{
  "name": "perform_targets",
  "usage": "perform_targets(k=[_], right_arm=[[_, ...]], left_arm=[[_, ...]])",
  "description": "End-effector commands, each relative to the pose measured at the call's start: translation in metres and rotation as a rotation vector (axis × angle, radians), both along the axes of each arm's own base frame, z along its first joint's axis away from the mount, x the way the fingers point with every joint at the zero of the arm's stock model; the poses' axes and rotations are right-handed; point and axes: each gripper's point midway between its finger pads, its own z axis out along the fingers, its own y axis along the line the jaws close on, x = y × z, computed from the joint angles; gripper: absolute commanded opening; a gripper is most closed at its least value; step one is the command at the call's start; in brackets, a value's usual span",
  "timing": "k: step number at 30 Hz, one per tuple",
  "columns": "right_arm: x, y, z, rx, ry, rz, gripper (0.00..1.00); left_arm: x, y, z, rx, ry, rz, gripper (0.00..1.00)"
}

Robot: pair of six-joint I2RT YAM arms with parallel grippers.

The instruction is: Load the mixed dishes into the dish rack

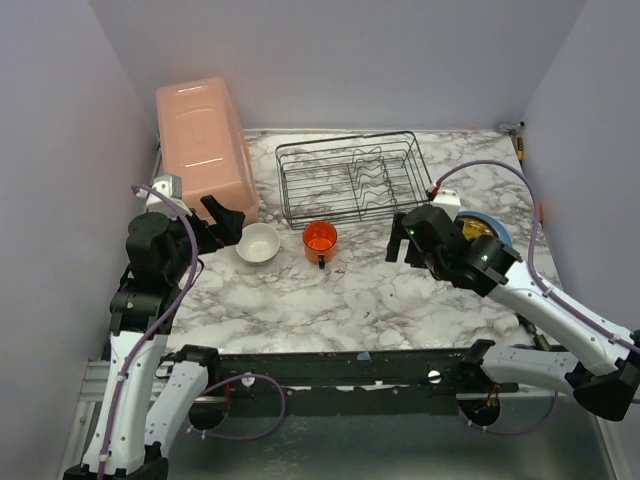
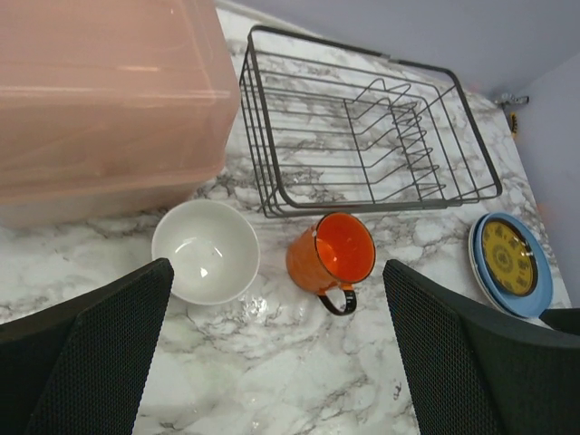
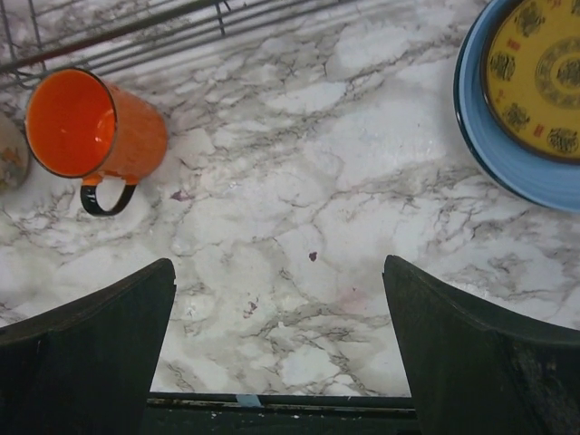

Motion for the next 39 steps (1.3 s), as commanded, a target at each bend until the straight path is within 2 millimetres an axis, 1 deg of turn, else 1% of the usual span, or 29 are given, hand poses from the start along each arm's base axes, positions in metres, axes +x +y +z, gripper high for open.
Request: perform_targets(k=[1,4,8,11,14,16,18,20,22,25,26,28,30,33,36,39], right_arm=[[-0.015,0.003,-0.037,0.03,0.129,-0.044,1.0],[-0.017,0.009,-0.054,0.054,0.174,-0.062,1.0],[-0.016,0.014,-0.068,0.055,0.204,-0.076,1.0],[-0.016,0.02,-0.073,0.054,0.22,-0.058,1.0],[-0.016,0.025,-0.077,0.058,0.225,-0.015,1.0],[-0.019,0.032,-0.077,0.073,0.241,0.028,1.0],[-0.023,0.042,-0.074,0.108,0.249,0.088,1.0],[-0.026,0.05,-0.069,0.162,0.236,0.125,1.0],[-0.027,0.053,-0.058,0.224,0.192,0.142,1.0],[-0.028,0.05,-0.033,0.319,0.098,0.139,1.0],[-0.029,0.046,-0.023,0.347,0.061,0.137,1.0],[-0.032,0.038,-0.005,0.392,-0.003,0.129,1.0],[-0.036,0.028,0.012,0.422,-0.062,0.12,1.0],[-0.042,0.01,0.031,0.457,-0.133,0.091,1.0],[-0.047,-0.004,0.041,0.482,-0.177,0.059,1.0],[-0.05,-0.01,0.045,0.501,-0.199,0.053,1.0]], left_arm=[[-0.005,-0.018,-0.033,-0.066,0.146,-0.07,0.99],[-0.005,-0.029,-0.052,-0.097,0.216,-0.125,0.99],[-0.001,-0.036,-0.083,-0.14,0.336,-0.128,0.99],[0.0,-0.051,-0.102,-0.191,0.397,-0.2,0.99],[0.001,-0.072,-0.116,-0.247,0.448,-0.298,0.98],[0.002,-0.082,-0.125,-0.248,0.497,-0.329,0.99],[0.004,-0.094,-0.13,-0.236,0.526,-0.355,0.99],[0.008,-0.106,-0.137,-0.206,0.555,-0.369,0.98],[0.013,-0.12,-0.144,-0.159,0.587,-0.384,0.99],[0.023,-0.137,-0.157,-0.097,0.635,-0.391,0.99],[0.028,-0.144,-0.157,-0.083,0.628,-0.405,0.99],[0.036,-0.15,-0.166,-0.041,0.638,-0.403,0.99],[0.041,-0.15,-0.177,-0.007,0.652,-0.378,0.99],[0.046,-0.154,-0.189,-0.023,0.677,-0.357,0.99],[0.053,-0.155,-0.201,0.016,0.668,-0.307,0.98],[0.058,-0.166,-0.21,0.044,0.675,-0.297,0.95]])
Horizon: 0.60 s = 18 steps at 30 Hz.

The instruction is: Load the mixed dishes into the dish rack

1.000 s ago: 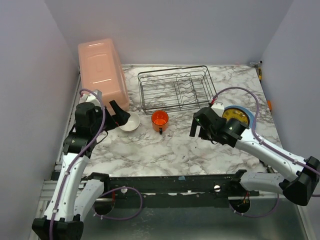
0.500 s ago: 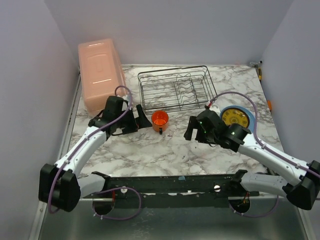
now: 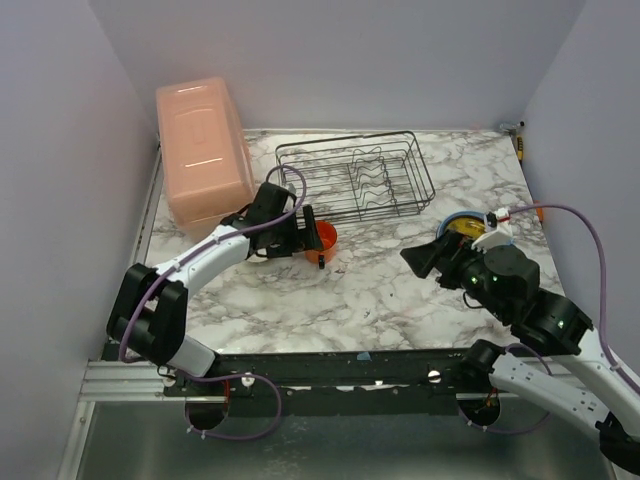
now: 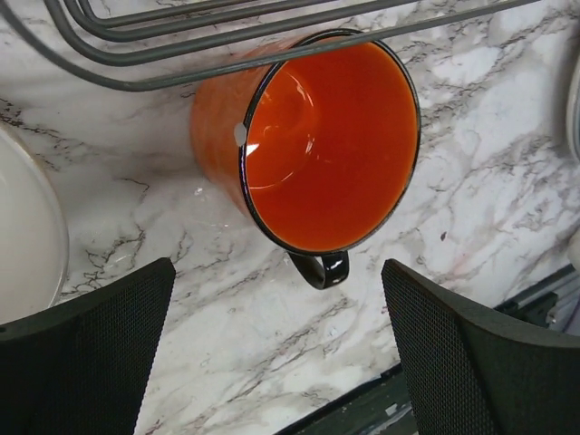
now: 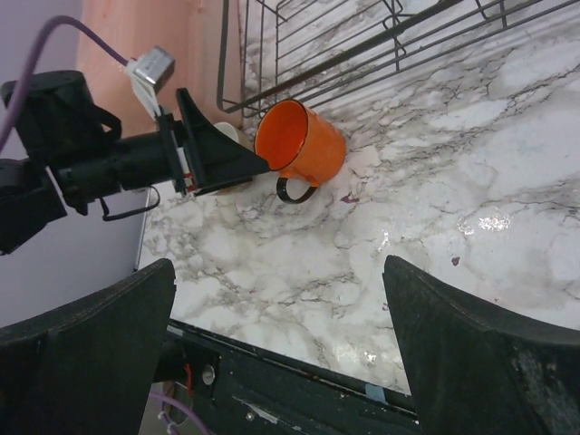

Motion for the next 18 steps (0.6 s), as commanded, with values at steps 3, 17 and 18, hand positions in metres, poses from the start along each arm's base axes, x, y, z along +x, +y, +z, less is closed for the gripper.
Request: perform_targets(k=[3,17,18], right_arm=[[0.0,-0.013,-0.005,-0.017,0.005,-0.053,1.0],[0.001,-0.01,-0.032,-0.056,0.079,-0.062,1.0],[0.002,-0.009,-0.034,-0.06,0.083,-0.061,1.0]], left_arm=[[0.024,-0.009,-0.017,0.146,-0.05,0.06,0.89],[0.027,-0.003,-0.044,0.318,-0.04,0.035,0.73],[0.026,-0.002,-0.047,0.323,-0.036,0.032,0.7]])
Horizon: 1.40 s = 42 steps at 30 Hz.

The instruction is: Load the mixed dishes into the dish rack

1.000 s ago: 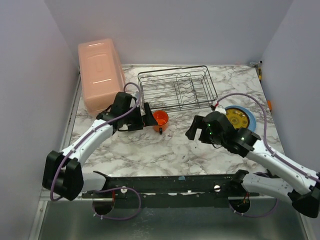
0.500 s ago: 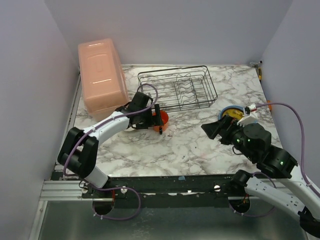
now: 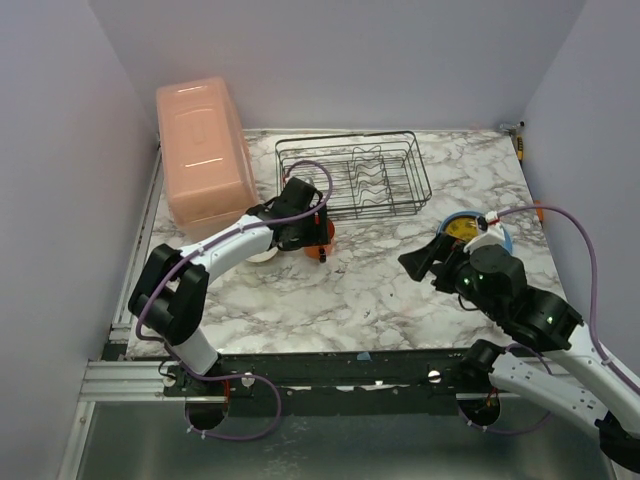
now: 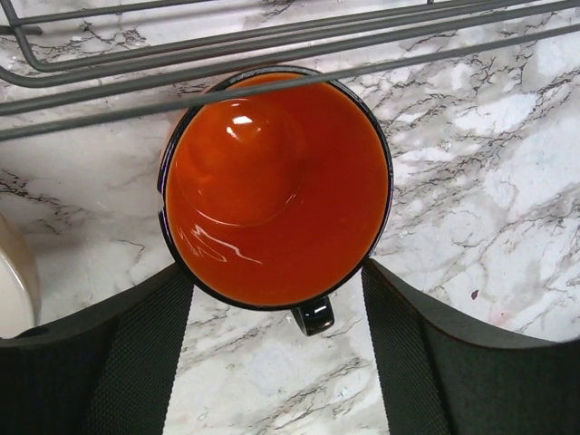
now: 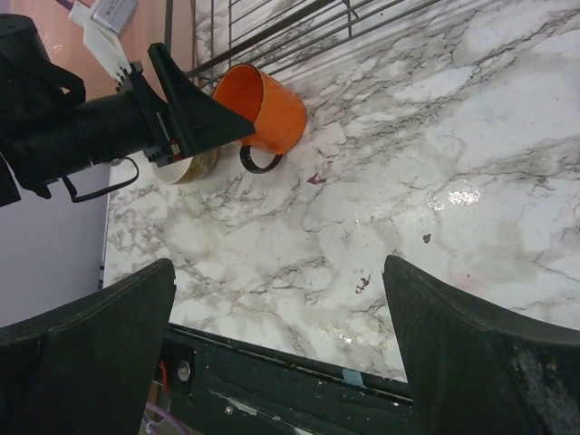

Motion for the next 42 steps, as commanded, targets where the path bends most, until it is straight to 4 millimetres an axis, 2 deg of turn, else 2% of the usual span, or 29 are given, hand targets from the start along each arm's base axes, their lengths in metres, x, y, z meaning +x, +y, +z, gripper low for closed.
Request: perform_targets(k=[1,4,13,18,21,28,32,38,42], right_arm=[[0.004,-0.001,-0.011,-0.026,0.03,-0.024,1.0],[0.005,0.001,-0.017,-0.045,0.05,-0.02,1.0],[0.006,0.004,-0.035,-0.078,0.086,-0.018,1.0],[0.007,0.006,-0.041,-0.091,0.095,-0.008,1.0],[0.008,0.008,-0.044,-0.107,0.106,0.0,1.0],[0.009,0.018,-0.061,-0.114,0.157,0.018,1.0],[0.007,0.03,-0.07,-0.088,0.186,0.052,1.0],[-0.001,0.06,-0.073,0.014,0.204,0.179,1.0],[-0.004,0.07,-0.079,0.066,0.224,0.204,1.0]], left_arm=[[-0.006,0.019,-0.032,0.142,0.04,0.011,0.67],[-0.012,0.018,-0.039,0.158,0.053,0.0,0.61],[-0.039,0.01,-0.052,0.183,0.075,-0.047,0.32],[-0.048,0.003,-0.049,0.147,0.079,-0.062,0.2],[-0.051,-0.005,-0.041,0.089,0.073,-0.073,0.14],[-0.062,-0.028,-0.01,-0.074,0.066,-0.132,0.01],[-0.072,-0.047,0.015,-0.213,0.06,-0.188,0.0],[-0.09,-0.08,0.087,-0.55,-0.045,-0.325,0.0],[-0.093,-0.082,0.112,-0.608,-0.099,-0.35,0.0]])
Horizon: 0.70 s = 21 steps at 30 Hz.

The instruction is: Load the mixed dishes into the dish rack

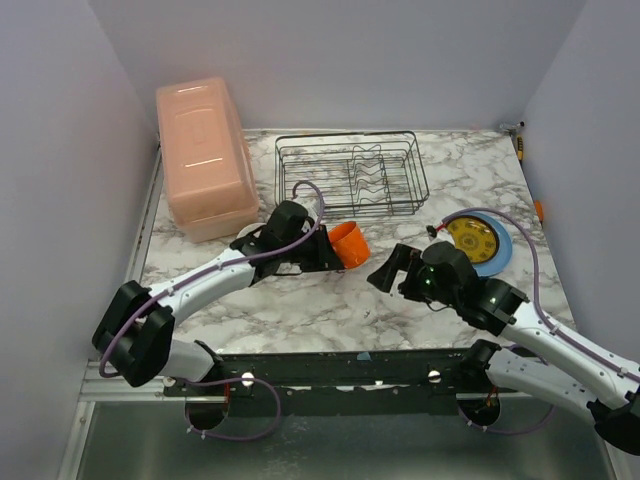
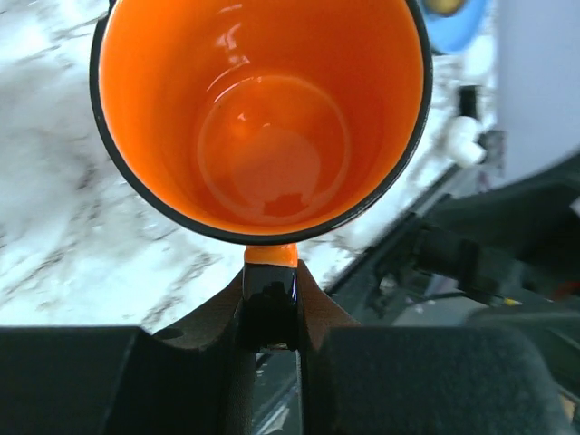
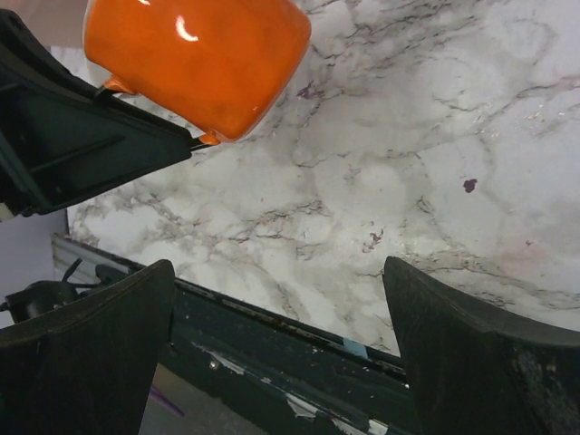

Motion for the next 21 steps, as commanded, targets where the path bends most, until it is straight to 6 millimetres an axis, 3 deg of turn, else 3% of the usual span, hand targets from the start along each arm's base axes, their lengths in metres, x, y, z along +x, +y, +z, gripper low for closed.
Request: perform_targets(k=[1,3,6,10,14,18,19,21], right_arm=[[-0.004,0.023,0.004,0.118,0.019,0.056,1.0],[-0.004,0.025,-0.001,0.122,0.034,0.059,1.0],[-0.003,0.027,-0.003,0.117,0.042,0.063,1.0],[-0.002,0.026,-0.003,0.11,0.038,0.056,1.0],[0.0,0.026,-0.001,0.101,0.024,0.056,1.0],[0.0,0.024,-0.003,0.089,0.03,0.052,1.0],[0.0,0.024,-0.004,0.088,0.032,0.051,1.0],[0.0,0.023,-0.008,0.079,0.037,0.049,1.0]], left_arm=[[0.001,-0.028,0.078,-0.251,-0.155,-0.09,0.0],[0.003,-0.023,0.075,-0.206,-0.164,-0.076,0.0],[0.016,-0.004,0.054,0.02,-0.214,0.002,0.0],[0.027,0.025,0.01,0.284,-0.247,0.094,0.0],[0.021,0.034,-0.031,0.387,-0.231,0.119,0.0],[0.01,0.031,-0.048,0.442,-0.239,0.094,0.0],[0.008,0.03,-0.051,0.45,-0.237,0.089,0.02],[0.006,0.031,-0.058,0.47,-0.221,0.082,0.19]])
